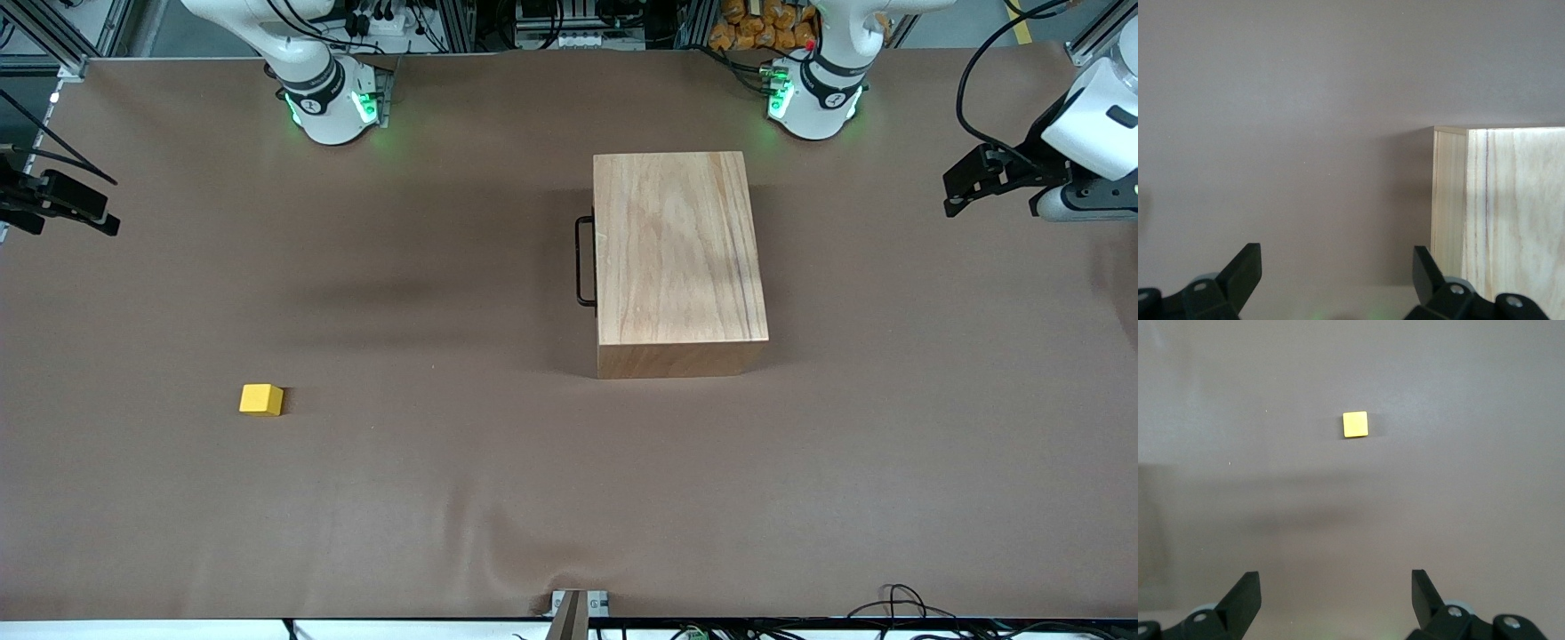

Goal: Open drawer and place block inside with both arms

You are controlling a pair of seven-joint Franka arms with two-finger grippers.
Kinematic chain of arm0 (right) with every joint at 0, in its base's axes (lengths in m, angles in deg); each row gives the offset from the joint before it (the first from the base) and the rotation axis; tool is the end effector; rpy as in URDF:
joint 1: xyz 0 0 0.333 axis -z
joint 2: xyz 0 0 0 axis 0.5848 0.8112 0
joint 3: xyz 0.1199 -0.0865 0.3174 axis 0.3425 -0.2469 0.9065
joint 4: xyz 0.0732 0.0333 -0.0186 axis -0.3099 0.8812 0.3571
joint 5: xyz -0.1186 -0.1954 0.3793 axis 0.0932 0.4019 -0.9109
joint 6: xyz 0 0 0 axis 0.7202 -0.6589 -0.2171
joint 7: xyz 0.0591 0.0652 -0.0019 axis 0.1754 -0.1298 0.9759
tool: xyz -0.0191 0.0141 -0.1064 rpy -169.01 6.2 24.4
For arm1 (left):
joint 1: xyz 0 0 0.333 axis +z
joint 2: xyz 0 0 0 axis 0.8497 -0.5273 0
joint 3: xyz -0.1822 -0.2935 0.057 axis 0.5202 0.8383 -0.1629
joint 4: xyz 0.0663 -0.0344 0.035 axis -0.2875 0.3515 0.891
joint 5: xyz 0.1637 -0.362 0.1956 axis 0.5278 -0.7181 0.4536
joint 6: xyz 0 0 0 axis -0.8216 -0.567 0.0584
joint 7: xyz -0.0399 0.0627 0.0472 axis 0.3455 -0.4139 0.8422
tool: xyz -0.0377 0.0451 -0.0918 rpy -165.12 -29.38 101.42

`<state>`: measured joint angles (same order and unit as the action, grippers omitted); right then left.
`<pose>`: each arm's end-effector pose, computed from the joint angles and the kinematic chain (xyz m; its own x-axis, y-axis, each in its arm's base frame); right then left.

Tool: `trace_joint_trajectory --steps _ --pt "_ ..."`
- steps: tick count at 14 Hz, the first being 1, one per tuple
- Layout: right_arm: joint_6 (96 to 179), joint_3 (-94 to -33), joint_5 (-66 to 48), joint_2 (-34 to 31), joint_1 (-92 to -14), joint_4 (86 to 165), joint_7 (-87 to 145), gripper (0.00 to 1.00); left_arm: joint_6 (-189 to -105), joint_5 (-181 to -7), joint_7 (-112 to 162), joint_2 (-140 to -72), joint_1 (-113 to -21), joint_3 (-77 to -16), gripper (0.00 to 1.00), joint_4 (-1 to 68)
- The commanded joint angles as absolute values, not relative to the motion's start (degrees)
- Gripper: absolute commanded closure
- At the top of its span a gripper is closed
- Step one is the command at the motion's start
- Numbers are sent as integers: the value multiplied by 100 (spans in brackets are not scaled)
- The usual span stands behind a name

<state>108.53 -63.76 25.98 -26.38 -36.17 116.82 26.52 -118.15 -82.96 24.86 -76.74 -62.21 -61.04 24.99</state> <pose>0.5877 -0.0544 0.6649 0.9979 -0.0494 -0.0418 -0.0512 -0.9978 -0.0432 0.5733 -0.0734 0.6811 0.9998 -0.0158 0.0078 -0.0154 -0.9992 -0.0374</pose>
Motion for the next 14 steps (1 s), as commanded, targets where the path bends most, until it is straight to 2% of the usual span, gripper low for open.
trace_joint_trajectory --steps 1,8,14 --pt "10964 -6347 2574 -2849 -3561 11920 2678 0 -11770 -8367 2384 -7667 -6222 -6174 0 2392" --pt "10937 -6338 2574 -2832 -3570 11920 2687 0 -11734 -8445 2305 -7685 -6047 -6236 0 2295" --pt "10955 -6338 2583 -2814 -3579 11903 2687 0 -11690 -8560 1627 -7535 -5967 -6228 0 2533"
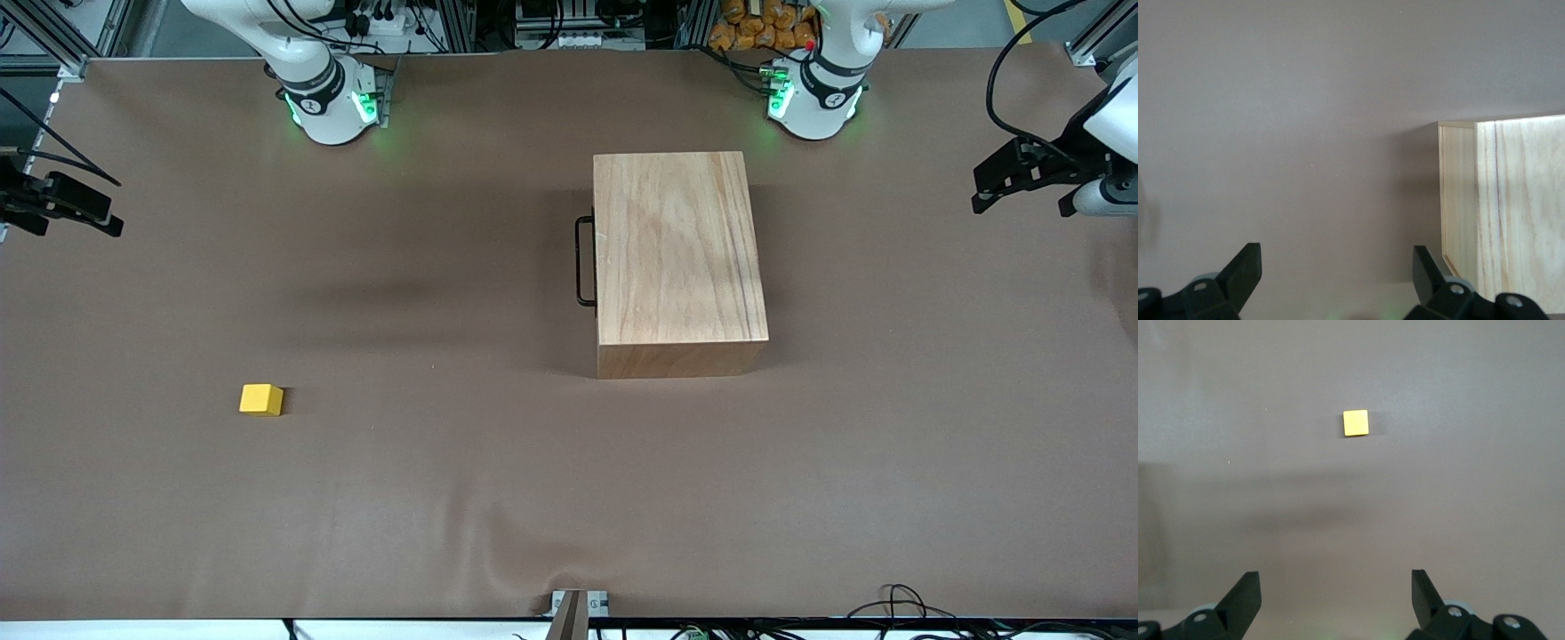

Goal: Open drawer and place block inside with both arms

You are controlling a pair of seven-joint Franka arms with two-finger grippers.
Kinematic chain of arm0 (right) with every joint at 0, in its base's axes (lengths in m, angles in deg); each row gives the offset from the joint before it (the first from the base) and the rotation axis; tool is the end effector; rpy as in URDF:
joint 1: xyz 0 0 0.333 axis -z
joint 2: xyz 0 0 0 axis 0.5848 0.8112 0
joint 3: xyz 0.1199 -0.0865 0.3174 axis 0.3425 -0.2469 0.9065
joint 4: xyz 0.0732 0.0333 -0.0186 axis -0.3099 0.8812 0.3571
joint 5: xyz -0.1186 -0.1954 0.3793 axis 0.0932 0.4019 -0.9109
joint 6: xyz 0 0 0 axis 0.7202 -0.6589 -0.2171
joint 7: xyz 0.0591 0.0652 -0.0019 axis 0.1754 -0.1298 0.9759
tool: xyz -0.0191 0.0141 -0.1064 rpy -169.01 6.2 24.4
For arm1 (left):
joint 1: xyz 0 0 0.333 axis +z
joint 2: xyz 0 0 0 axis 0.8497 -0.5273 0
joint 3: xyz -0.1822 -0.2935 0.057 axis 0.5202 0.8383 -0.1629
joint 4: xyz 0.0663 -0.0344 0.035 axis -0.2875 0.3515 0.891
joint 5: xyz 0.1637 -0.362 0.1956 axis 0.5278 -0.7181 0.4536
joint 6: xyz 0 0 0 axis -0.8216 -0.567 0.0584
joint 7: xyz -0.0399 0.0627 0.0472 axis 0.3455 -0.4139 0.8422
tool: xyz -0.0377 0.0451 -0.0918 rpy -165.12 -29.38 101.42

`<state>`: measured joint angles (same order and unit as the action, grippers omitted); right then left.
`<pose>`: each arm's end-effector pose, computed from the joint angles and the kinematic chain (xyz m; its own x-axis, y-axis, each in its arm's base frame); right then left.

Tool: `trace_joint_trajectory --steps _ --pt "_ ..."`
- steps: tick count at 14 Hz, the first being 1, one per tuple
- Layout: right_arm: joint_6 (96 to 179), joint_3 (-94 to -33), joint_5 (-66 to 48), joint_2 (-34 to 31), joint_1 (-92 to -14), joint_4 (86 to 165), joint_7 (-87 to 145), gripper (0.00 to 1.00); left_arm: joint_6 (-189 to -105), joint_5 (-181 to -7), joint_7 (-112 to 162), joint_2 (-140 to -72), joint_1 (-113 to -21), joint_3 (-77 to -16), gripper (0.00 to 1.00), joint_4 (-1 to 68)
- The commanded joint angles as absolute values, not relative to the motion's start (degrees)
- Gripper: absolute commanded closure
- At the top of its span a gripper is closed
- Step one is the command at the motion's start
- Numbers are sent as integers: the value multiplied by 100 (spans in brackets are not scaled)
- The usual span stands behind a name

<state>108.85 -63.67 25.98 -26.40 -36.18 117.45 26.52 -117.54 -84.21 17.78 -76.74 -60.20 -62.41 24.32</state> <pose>0.5881 -0.0534 0.6599 0.9978 -0.0479 -0.0468 -0.0499 -0.9978 -0.0434 0.5753 -0.0413 0.6862 0.9967 -0.0810 0.0045 -0.0809 -0.9966 -0.0147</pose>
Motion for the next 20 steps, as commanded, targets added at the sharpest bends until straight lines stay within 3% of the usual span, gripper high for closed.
trace_joint_trajectory --steps 1,6,11,13,17,20 --pt "10955 -6338 2583 -2814 -3579 11903 2687 0 -11682 -8560 1636 -7527 -5967 -6227 0 2524" --pt "10964 -6347 2591 -2814 -3561 11859 2678 0 -11620 -8551 2099 -7614 -6098 -6096 0 2454" --pt "11034 -6347 2591 -2796 -3553 11823 2678 0 -11620 -8490 3744 -7789 -6134 -5350 0 2393" --pt "11017 -6347 2591 -2796 -3561 11823 2678 0 -11594 -8455 3807 -8123 -6134 -4990 0 1955" --pt "11017 -6347 2591 -2796 -3561 11823 2678 0 -11567 -8463 3824 -8431 -6152 -4716 0 1830" --pt "11008 -6347 2591 -2796 -3553 11815 2678 0 -11567 -8446 4638 -8887 -6519 -4645 0 1339"
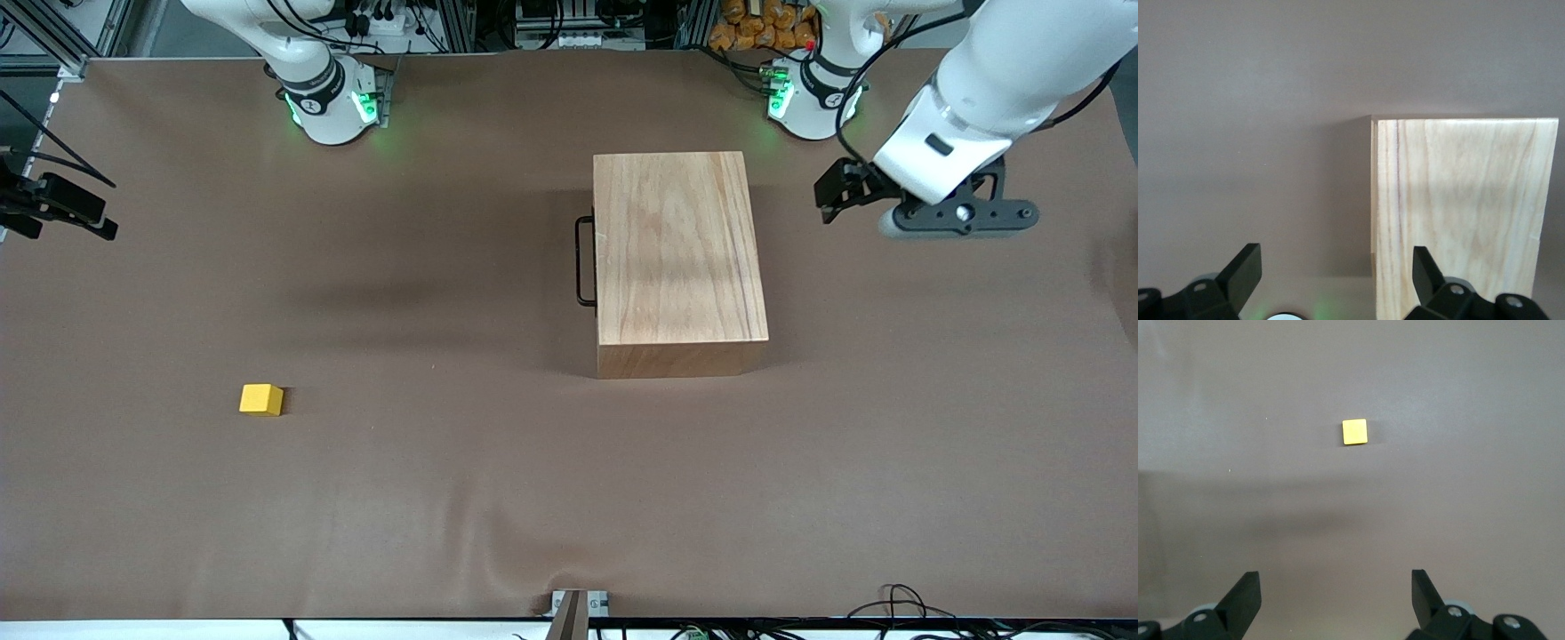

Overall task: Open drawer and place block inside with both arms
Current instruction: 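Move the left gripper over the box to the drawer handle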

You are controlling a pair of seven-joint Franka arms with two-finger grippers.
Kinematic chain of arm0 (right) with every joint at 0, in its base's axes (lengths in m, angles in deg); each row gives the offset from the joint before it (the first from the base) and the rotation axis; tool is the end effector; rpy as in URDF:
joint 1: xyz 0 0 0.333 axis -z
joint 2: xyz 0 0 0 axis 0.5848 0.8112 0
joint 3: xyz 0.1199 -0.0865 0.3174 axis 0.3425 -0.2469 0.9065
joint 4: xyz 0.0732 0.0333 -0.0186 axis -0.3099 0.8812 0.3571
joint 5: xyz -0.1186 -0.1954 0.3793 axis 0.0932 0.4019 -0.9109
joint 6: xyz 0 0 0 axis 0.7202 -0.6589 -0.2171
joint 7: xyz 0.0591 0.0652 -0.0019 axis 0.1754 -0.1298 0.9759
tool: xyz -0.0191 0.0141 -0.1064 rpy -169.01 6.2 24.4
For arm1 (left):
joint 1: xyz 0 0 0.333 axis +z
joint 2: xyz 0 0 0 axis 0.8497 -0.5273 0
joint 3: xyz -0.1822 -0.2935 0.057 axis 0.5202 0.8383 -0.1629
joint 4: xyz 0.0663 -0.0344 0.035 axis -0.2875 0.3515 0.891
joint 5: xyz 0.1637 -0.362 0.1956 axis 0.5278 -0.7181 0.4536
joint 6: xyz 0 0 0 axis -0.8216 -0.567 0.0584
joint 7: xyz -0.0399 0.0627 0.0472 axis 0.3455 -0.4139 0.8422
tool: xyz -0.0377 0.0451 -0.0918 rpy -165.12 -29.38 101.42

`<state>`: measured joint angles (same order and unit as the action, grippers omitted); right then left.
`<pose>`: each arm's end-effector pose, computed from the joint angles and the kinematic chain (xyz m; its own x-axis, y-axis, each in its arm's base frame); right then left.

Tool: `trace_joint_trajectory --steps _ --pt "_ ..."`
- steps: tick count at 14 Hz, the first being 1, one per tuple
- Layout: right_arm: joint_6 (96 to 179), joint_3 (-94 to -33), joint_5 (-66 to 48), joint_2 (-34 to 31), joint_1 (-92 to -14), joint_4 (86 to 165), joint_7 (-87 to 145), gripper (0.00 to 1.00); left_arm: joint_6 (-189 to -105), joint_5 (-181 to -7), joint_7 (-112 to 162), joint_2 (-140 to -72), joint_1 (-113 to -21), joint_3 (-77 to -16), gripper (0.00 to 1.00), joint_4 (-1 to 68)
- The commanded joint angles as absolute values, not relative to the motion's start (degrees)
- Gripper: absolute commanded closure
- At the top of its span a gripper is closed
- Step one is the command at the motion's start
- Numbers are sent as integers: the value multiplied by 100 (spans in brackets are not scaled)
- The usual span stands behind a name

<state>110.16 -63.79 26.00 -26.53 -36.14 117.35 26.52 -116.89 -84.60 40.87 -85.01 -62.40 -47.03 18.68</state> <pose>0.5898 -0.0554 0.6640 0.9985 -0.0517 -0.0201 -0.0525 -0.9977 -0.0421 0.5829 -0.2234 0.6515 0.9985 0.0149 -0.0521 0.0148 -0.9999 -0.0025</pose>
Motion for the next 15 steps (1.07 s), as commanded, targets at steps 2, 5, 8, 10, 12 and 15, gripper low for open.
trace_joint_trajectory --steps 2,5,8,10,12,15 --pt "11017 -6347 2591 -2796 -3561 11823 2678 0 -11567 -8446 5526 -9265 -6906 -4654 0 1031" --pt "11017 -6347 2591 -2796 -3561 11823 2678 0 -11585 -7825 5881 -9652 -7468 -4707 0 802" --pt "11017 -6347 2591 -2796 -3561 11823 2678 0 -11637 -7549 6861 -10205 -8136 -4742 0 398" --pt "11017 -6347 2591 -2796 -3561 11823 2678 0 -11795 -7549 7225 -10487 -8471 -4768 0 196" --pt "11025 -6347 2591 -2796 -3561 11823 2678 0 -12023 -7549 7278 -10724 -8804 -4891 0 3" --pt "11017 -6347 2591 -2788 -3561 11823 2678 0 -12042 -7549 7647 -11181 -9682 -5557 0 -393"
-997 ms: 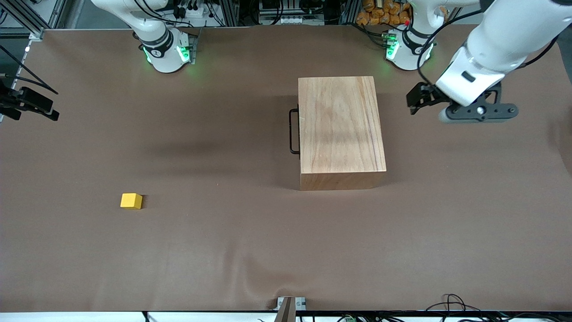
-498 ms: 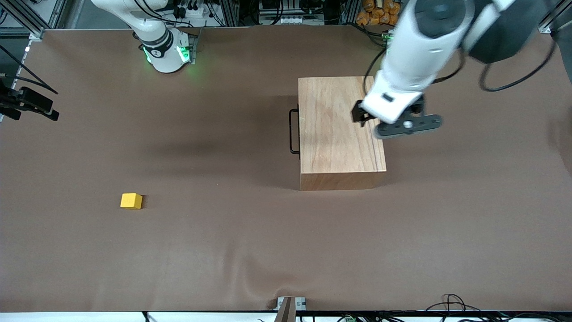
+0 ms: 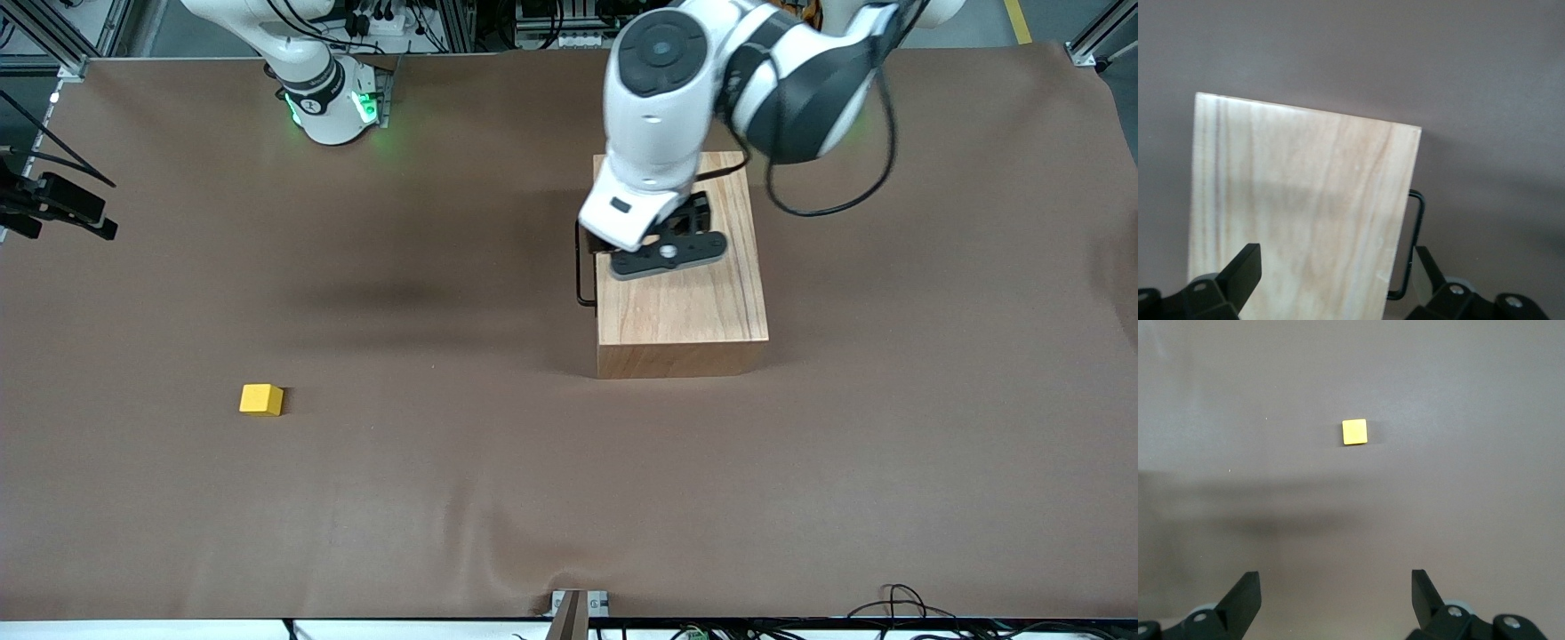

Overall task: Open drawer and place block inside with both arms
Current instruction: 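Move the left gripper over the box to the drawer handle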

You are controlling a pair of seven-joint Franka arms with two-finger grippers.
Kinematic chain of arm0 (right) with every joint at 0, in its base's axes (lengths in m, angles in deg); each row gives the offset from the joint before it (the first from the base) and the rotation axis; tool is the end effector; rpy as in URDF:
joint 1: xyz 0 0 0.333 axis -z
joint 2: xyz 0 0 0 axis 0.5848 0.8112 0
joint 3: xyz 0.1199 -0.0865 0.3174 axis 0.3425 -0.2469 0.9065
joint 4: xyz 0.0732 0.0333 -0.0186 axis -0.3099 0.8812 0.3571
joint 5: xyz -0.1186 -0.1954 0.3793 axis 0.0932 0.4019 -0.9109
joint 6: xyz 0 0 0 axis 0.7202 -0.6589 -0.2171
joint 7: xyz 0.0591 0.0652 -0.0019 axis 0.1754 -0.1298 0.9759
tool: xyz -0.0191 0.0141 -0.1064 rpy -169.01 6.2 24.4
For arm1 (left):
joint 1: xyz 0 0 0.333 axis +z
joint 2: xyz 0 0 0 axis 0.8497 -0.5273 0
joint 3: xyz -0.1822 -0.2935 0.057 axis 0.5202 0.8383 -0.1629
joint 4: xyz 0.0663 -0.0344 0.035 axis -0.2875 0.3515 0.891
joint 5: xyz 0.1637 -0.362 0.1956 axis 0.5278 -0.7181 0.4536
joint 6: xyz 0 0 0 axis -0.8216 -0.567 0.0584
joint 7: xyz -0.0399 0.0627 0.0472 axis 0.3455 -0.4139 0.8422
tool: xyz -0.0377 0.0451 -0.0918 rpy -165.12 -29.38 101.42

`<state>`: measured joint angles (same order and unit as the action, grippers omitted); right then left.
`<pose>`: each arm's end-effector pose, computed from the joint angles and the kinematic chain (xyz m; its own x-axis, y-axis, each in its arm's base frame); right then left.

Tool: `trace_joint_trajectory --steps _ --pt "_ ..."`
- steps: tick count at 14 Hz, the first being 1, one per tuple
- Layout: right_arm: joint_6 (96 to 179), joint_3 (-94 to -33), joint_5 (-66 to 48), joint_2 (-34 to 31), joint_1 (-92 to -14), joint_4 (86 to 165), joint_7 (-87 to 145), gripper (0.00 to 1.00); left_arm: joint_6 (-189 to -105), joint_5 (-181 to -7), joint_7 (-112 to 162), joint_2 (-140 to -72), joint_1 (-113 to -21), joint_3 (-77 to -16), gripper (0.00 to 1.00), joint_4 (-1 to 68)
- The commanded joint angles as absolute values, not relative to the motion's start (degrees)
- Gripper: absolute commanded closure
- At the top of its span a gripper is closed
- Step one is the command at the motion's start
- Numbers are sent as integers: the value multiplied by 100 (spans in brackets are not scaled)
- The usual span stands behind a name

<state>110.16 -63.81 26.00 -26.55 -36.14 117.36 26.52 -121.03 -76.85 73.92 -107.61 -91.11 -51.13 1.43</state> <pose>0.5896 -0.0556 0.6641 0.9984 -0.0520 -0.0199 -0.0528 -0.9977 -0.0422 0.5577 -0.5033 0.5452 0.9842 0.1767 -0.0066 0.1758 -0.9819 -0.0710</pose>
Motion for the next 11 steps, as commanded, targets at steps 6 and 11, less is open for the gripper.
trace_joint_trajectory --steps 6,11 --pt "11034 -6347 2591 -2788 -3561 11815 2678 0 -12217 -7619 8068 -11656 -10818 -6403 0 -464" --pt "11034 -6347 2600 -2788 -3561 11815 2687 0 -12630 -7611 8518 -11999 -11205 -6447 0 -456"
